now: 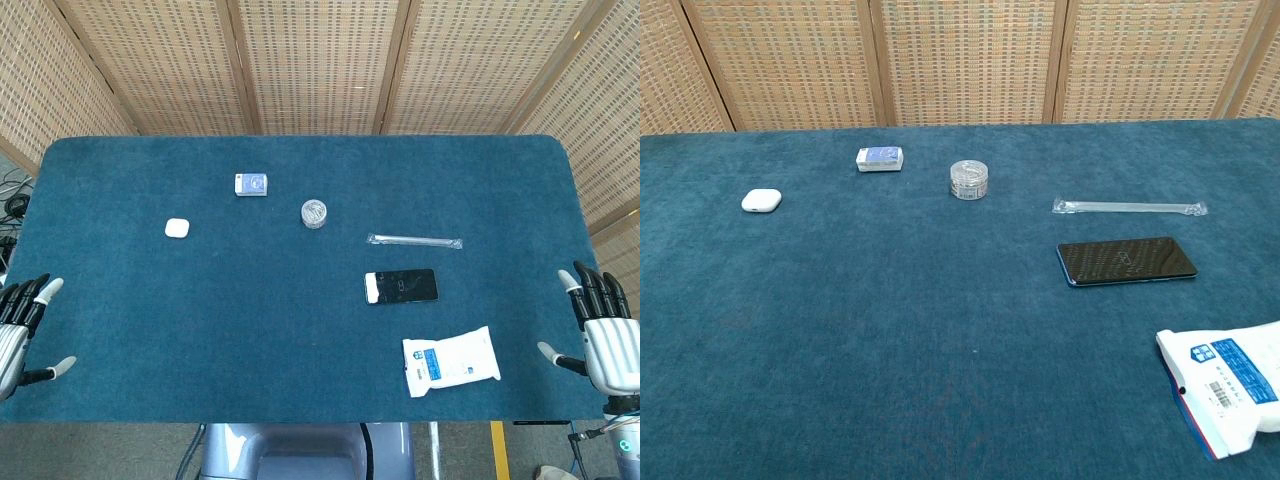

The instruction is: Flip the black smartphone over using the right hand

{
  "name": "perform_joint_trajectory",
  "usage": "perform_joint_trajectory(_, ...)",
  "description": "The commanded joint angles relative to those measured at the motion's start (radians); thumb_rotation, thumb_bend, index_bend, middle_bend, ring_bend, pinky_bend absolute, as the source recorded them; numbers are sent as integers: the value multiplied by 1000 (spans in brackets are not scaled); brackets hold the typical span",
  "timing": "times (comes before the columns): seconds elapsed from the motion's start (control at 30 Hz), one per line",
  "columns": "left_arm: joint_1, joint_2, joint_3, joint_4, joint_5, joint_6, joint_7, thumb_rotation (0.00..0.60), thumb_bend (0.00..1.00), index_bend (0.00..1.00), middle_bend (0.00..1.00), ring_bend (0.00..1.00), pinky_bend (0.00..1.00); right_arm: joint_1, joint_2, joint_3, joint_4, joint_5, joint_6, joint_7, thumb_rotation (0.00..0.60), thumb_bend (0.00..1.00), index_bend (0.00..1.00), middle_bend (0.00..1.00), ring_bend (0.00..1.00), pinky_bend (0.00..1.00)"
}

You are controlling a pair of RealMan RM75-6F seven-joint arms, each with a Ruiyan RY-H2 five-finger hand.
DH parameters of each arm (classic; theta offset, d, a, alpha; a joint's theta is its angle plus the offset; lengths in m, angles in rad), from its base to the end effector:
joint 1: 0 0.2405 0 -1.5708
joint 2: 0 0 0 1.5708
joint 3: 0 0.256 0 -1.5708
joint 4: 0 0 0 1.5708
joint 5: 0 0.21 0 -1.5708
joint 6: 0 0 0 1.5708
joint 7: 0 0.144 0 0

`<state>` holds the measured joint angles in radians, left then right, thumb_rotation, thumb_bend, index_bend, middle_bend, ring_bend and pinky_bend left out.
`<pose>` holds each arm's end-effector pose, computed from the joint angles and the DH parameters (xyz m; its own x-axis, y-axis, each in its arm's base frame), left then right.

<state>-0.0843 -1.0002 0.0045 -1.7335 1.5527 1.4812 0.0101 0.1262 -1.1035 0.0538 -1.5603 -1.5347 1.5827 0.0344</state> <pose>-0.2935 0.1677 0.1747 0.4091 0.0598 0.9105 0.9120 -0.0591 -0.4059 -0.3032 -0.1946 0.1804 0.4166 0.1203 0.9011 -0.9007 -0.0797 0.4270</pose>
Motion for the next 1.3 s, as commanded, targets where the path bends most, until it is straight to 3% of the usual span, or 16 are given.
perform_joint_trajectory(0.03, 3, -10, -5, 8, 3, 14, 6, 600, 0, 0, 0, 0, 0, 1, -1, 0, 0, -4, -6, -2, 600, 0, 0, 0, 0, 0)
perform_joint_trajectory(0.37, 6, -21, -15, 28, 9, 33, -4, 600, 0, 0, 0, 0, 0, 60, -17, 0, -20, -11, -126, -14, 600, 0, 0, 0, 0, 0)
perform_joint_trajectory(0.5, -1, -31, -20, 36, 2, 24, 7, 600, 0, 0, 0, 0, 0, 158, -6, 36, -79, 5, -261, -65, 600, 0, 9, 0, 0, 0)
perform_joint_trajectory(0.63, -11, -43, -26, 42, -9, 8, 29, 600, 0, 0, 0, 0, 0, 264, -28, 84, -119, 69, -414, -123, 600, 0, 126, 0, 0, 0)
perform_joint_trajectory(0.77, -21, -60, -31, 51, -26, -14, 61, 600, 0, 0, 0, 0, 0, 358, -106, 125, -102, 145, -533, -188, 600, 10, 200, 0, 0, 0)
perform_joint_trajectory(0.97, -38, -92, -45, 72, -60, -41, 111, 600, 0, 0, 0, 0, 0, 480, -252, 167, -8, 323, -674, -332, 600, 35, 220, 0, 0, 0)
perform_joint_trajectory(1.3, -50, -98, -55, 77, -92, -66, 106, 600, 0, 0, 0, 0, 0, 601, -439, 166, 145, 546, -726, -538, 600, 49, 227, 0, 0, 0)
